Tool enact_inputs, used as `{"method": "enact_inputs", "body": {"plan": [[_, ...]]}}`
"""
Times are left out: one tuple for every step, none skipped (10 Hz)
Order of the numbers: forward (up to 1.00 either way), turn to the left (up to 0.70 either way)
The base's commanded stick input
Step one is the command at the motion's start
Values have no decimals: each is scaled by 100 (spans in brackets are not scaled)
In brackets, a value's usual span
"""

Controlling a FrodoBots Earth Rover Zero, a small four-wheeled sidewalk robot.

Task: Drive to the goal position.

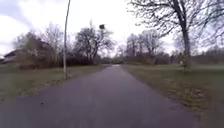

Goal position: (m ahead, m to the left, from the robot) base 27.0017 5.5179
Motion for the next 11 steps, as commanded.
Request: {"method": "enact_inputs", "body": {"plan": [[100,0],[100,0],[100,0],[100,0],[100,0],[100,0],[100,0],[100,0],[100,0],[100,0],[100,0]]}}
